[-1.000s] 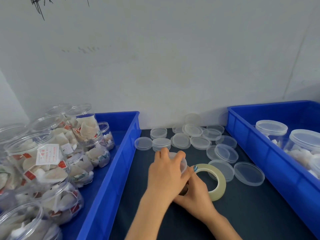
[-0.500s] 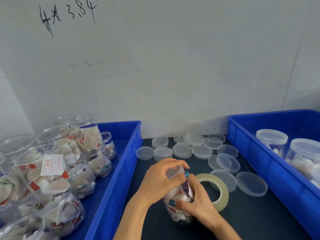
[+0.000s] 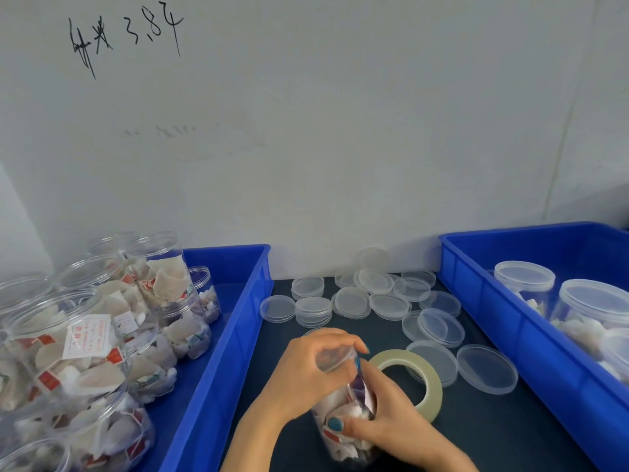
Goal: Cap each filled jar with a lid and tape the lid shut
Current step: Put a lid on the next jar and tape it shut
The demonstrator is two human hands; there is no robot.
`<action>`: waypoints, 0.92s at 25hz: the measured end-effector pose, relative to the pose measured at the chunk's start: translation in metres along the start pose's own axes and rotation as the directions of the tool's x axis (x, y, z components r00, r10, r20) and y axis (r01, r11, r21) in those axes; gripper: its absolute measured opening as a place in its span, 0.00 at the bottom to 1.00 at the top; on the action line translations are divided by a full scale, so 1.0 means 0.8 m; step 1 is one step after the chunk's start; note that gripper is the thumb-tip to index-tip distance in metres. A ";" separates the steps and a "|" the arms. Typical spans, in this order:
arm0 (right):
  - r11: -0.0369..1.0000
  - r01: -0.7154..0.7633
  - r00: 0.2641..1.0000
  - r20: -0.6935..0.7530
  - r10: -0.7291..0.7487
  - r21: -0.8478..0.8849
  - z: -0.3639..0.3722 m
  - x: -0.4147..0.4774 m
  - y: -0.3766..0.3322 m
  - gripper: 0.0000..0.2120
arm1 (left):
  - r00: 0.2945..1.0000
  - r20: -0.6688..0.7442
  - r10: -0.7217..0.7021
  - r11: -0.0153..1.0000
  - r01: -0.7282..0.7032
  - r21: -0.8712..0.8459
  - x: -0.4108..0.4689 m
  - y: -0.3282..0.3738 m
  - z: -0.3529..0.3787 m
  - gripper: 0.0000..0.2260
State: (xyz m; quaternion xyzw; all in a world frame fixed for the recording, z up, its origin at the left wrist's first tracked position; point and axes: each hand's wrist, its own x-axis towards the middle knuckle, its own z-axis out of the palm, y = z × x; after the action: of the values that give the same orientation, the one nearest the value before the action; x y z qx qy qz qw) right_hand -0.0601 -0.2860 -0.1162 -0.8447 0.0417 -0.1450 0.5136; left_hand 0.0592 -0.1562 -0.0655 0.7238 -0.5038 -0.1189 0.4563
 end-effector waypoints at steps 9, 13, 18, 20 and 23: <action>0.561 -0.076 0.997 -0.044 0.071 -0.825 -0.058 -0.041 0.031 0.14 | 0.989 -0.106 0.106 0.874 -0.042 0.484 0.000 -0.003 0.006 0.27; 0.736 -0.028 0.980 -0.162 -0.112 -0.677 -0.049 -0.042 0.027 0.04 | 0.930 -0.173 0.325 0.743 -0.138 0.655 -0.006 -0.005 0.017 0.26; 0.996 0.086 0.938 -0.341 -0.068 0.038 -0.037 -0.048 0.011 0.09 | 0.860 -0.265 0.436 0.670 -0.113 0.734 -0.017 0.006 0.065 0.22; 0.984 0.119 0.944 -0.322 -0.071 0.133 -0.033 -0.051 0.009 0.08 | 0.831 -0.316 0.459 0.691 -0.110 0.715 -0.016 0.012 0.075 0.19; 0.979 0.094 0.954 -0.298 -0.035 0.184 -0.028 -0.053 0.011 0.09 | 0.722 -0.448 0.527 0.753 -0.152 0.640 -0.013 0.018 0.086 0.11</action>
State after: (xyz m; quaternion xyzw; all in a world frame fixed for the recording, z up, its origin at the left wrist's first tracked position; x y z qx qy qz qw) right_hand -0.1062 -0.3000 -0.1227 -0.7601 0.0752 -0.2887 0.5772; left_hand 0.0015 -0.1860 -0.0954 0.7120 -0.4723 0.3623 0.3725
